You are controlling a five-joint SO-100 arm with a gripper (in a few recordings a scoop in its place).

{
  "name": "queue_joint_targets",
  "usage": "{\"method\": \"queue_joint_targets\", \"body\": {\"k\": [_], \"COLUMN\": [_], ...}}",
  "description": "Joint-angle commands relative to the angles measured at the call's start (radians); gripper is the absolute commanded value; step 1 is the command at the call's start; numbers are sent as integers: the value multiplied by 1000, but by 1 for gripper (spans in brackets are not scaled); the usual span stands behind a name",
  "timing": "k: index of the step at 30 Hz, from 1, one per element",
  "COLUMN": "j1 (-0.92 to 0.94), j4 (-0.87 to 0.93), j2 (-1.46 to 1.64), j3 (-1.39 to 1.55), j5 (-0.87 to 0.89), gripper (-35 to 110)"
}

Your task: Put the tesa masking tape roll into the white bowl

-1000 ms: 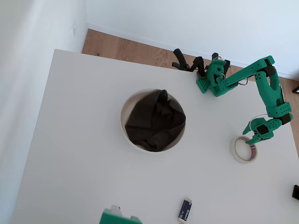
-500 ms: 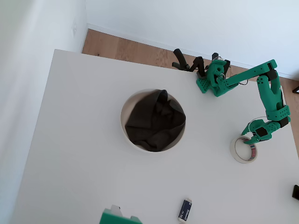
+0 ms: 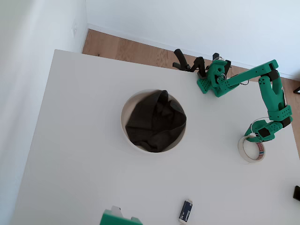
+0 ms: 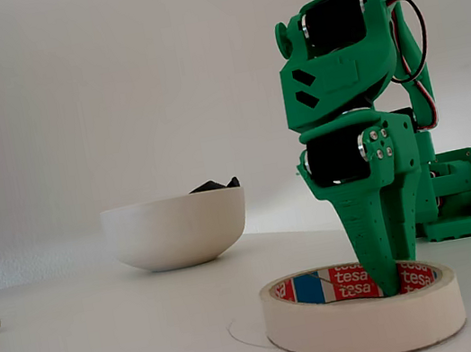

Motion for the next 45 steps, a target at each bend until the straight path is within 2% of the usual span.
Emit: {"method": "queue_joint_targets", "body": {"k": [1, 10, 18, 25, 34, 45], "j1": [3, 184, 457, 787, 1161, 1416], "j4": [-11, 321, 469, 442, 264, 97], "j2": [98, 380, 557, 607, 413, 98], "j3": [-35, -345, -522, -538, -541, -627], "j5": [-12, -115, -190, -239, -270, -262], "gripper": [-8, -8, -8, -8, -8, -8]}}
